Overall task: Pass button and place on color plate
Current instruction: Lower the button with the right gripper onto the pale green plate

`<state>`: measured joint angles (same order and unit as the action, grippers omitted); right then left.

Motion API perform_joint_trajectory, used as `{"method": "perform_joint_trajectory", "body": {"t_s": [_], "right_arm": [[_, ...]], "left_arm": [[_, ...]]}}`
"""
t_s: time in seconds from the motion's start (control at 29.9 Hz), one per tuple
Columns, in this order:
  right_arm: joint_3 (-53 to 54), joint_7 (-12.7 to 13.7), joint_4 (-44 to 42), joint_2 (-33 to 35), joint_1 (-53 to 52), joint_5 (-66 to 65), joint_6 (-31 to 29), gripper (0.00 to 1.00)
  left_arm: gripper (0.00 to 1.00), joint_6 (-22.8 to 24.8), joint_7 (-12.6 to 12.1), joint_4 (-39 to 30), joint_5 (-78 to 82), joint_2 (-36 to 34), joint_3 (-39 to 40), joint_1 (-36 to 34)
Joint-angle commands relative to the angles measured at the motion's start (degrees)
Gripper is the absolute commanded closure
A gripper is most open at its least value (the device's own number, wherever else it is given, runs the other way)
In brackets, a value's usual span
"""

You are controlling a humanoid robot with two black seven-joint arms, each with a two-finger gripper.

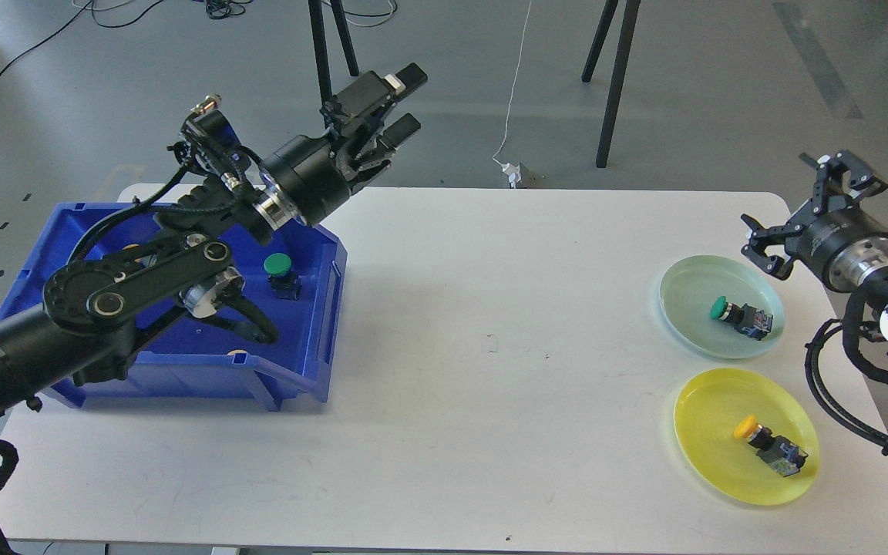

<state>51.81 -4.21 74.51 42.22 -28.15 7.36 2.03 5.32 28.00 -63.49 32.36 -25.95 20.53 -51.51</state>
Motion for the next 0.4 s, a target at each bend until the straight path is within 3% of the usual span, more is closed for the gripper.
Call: {"method": "perform_joint_trajectory", "body": {"t_s": [0.0,0.07,0.1,0.13,0.23,0.37], "right_arm": [[-0.91,-0.09,-0.42,3.13,-5.40,0.11,-14.39,0.01],[-3.64,-0.01,-2.69,4.19,-7.78,0.11,-22.30,0.01],[-4.52,-0.09,-4.53,3.67,-8.75,0.20,-26.77,0.01],[-4.88,-0.09,-6.29,3.58,-9.19,0.29,-30.03,0.01],[-5.14,0.00,-9.64,1.57,-9.64,0.38,-30.03,0.01],[-4.53,-0.18,-10.18,-3.45,-9.64,0.46,-30.03,0.01]], "left_arm": [[0.01,10.72,0.00,1.96,-6.16,-4.79,3.45,0.62],[0.01,21.34,0.00,4.67,-8.00,-7.17,5.21,0.80],[0.01,22.68,0.00,6.95,-9.67,-7.70,5.91,0.80],[0.01,22.68,0.00,9.67,-11.77,-7.71,6.44,0.71],[0.01,22.68,0.00,15.05,-16.09,-7.71,6.89,0.71],[0.01,22.68,0.00,16.03,-16.36,-7.36,6.45,0.71]]}}
